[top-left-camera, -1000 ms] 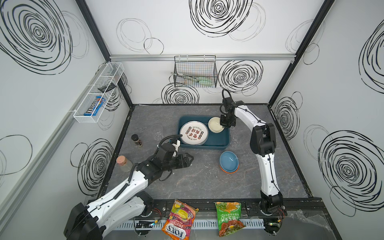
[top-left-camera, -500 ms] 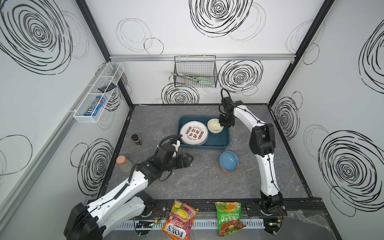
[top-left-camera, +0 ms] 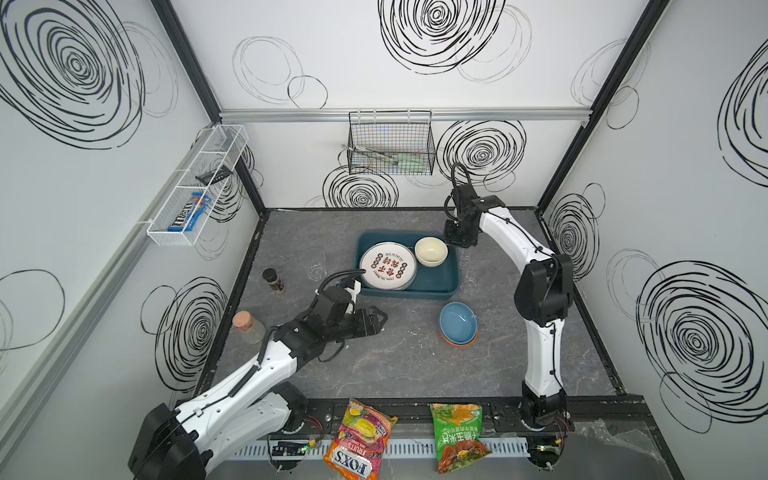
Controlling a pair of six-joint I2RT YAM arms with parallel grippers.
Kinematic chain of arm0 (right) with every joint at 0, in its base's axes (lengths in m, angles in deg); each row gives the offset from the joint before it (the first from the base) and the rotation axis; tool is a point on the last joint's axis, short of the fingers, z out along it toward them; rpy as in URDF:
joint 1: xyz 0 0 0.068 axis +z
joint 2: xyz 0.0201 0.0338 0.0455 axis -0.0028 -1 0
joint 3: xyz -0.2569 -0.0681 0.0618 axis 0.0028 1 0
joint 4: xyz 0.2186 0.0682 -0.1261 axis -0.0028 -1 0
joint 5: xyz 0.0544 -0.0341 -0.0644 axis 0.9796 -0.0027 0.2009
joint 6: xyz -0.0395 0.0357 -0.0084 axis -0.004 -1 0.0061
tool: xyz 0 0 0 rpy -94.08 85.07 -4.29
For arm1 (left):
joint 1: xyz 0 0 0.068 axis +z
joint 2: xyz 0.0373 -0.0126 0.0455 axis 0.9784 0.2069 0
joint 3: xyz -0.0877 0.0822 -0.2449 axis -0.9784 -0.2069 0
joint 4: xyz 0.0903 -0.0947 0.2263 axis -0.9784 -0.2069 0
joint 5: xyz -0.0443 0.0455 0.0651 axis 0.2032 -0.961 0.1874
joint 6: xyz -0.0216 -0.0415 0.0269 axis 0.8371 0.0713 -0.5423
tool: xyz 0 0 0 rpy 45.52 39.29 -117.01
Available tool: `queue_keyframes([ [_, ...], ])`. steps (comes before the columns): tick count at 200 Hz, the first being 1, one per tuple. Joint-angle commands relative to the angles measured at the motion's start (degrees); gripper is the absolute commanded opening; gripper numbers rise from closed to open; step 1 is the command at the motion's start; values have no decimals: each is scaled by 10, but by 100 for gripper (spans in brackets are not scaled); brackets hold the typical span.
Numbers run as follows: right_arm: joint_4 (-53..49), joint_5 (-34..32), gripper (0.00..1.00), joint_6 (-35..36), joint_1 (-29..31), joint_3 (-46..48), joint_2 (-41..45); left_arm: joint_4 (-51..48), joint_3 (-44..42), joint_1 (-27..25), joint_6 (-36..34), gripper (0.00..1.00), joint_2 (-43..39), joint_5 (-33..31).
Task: Place the mixed dishes into the plastic bin
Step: 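Reach the left gripper to the blue bowl rim while right gripper approaches the bowls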
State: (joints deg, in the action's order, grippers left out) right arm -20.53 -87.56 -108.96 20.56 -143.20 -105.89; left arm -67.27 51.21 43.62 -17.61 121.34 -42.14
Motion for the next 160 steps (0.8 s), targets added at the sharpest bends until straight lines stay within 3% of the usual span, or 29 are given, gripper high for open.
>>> queue_keyframes([
  [1,25,9,32,0,9,51,62,24,20,0,-5,82,7,10],
  [102,113,128,32,26,9,356,327,11,107,-68,-43,73,111,2],
  [160,131,197,30,36,-38,521,475,-5,165,-116,-71,71,182,-10],
])
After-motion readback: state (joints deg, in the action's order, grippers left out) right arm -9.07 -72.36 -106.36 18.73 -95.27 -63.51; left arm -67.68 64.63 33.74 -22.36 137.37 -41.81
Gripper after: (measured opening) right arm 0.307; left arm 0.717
